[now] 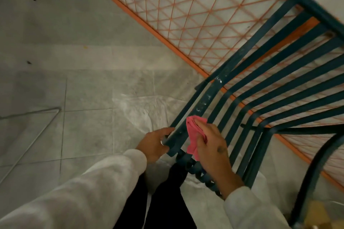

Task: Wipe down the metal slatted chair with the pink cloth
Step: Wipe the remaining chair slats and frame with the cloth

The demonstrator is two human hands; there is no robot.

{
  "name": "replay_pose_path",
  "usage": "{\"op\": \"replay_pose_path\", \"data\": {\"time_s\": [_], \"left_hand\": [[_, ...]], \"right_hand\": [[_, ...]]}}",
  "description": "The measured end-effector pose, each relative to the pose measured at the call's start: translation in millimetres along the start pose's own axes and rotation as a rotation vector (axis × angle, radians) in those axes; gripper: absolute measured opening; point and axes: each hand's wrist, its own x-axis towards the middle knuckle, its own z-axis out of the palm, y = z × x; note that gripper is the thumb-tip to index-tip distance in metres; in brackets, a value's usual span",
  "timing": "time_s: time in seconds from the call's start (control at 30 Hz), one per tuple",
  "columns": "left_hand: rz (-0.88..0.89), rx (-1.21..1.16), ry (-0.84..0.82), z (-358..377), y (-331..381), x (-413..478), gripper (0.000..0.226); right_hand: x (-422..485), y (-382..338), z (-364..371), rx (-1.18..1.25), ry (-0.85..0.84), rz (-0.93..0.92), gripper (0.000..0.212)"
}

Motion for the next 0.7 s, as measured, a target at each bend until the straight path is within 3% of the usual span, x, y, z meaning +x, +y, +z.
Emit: {"op": "replay_pose_path", "data": {"time_s": [0.17, 0.33, 0.4, 0.53, 0.7], "left_hand": [[0.001, -0.037, -0.093, 1.2, -13.2, 20.4, 0.067], [-0.025, -0.076, -0.192, -11.8, -26.7, 32.6, 0.072], [-0.069, -0.12, -0.23, -16.1, -23.5, 37.1, 0.073], [-0.085, -0.109, -0.261, -18.2, -20.8, 44.0, 0.066], [-0.104, -0.284, -0.284, -19.5, -18.2, 39.9, 0.073]], "right_hand": [[14.6, 15.7, 40.5, -0.198, 0.032, -0.135, 0.044], [-22.4, 33.2, 85.5, -0.391, -0.185, -0.312, 0.078], [-16.8, 47.9, 85.4, -0.393, -0.182, -0.392, 0.084], [8.1, 52.3, 59.4, -0.503, -0.138, -0.466, 0.053], [26.0, 23.3, 40.2, -0.327, 0.087, -0.273, 0.044]]}}
